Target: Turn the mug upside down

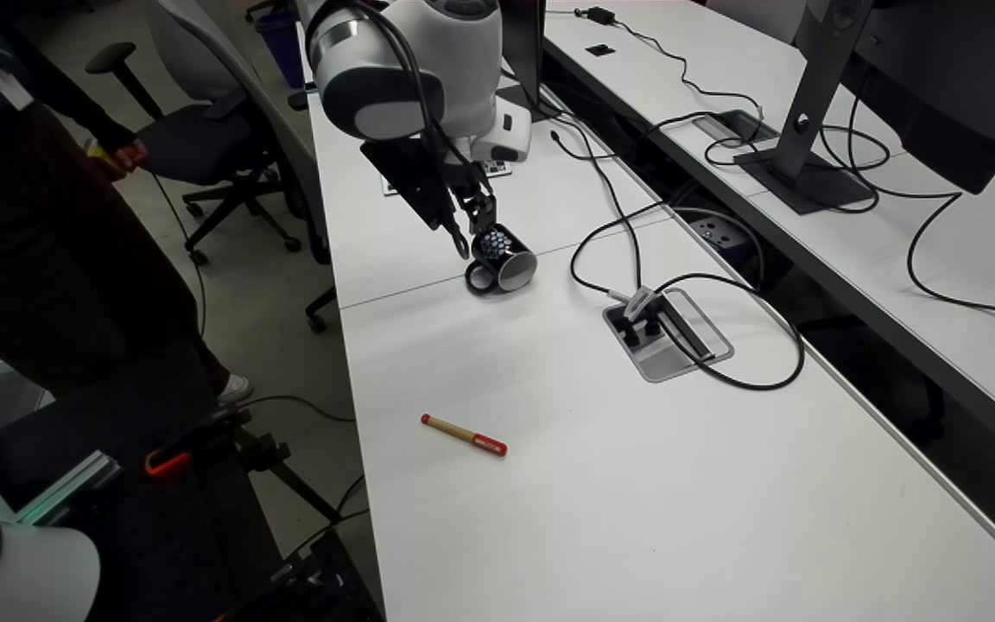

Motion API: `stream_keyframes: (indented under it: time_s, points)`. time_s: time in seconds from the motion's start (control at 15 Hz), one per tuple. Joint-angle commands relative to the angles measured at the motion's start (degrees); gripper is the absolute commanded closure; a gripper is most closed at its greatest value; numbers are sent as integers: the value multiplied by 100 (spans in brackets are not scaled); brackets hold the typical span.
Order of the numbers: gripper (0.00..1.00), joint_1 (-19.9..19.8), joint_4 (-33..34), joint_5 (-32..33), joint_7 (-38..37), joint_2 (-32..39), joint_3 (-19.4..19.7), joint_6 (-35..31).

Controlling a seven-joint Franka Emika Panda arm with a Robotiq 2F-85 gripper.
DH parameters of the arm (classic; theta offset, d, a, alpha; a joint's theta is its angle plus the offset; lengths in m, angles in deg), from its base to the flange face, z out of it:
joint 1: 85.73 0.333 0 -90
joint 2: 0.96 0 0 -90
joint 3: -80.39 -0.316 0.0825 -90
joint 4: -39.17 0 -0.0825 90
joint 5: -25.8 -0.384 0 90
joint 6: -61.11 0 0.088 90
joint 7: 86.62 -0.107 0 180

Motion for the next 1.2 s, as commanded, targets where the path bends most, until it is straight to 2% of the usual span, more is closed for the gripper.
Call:
stream_keyframes:
  time_s: [0.0,0.2,0.33,0.6,1.13]
  points:
    - [0,-222,-18,269,-186,25,-215,-54]
    - [0,-225,-18,273,-192,25,-218,-54]
    - [0,174,-61,750,-550,113,124,-591]
    - [0,537,-61,1692,-1369,292,480,-1191]
    - [0,1428,-128,2708,-2866,371,1487,-1224]
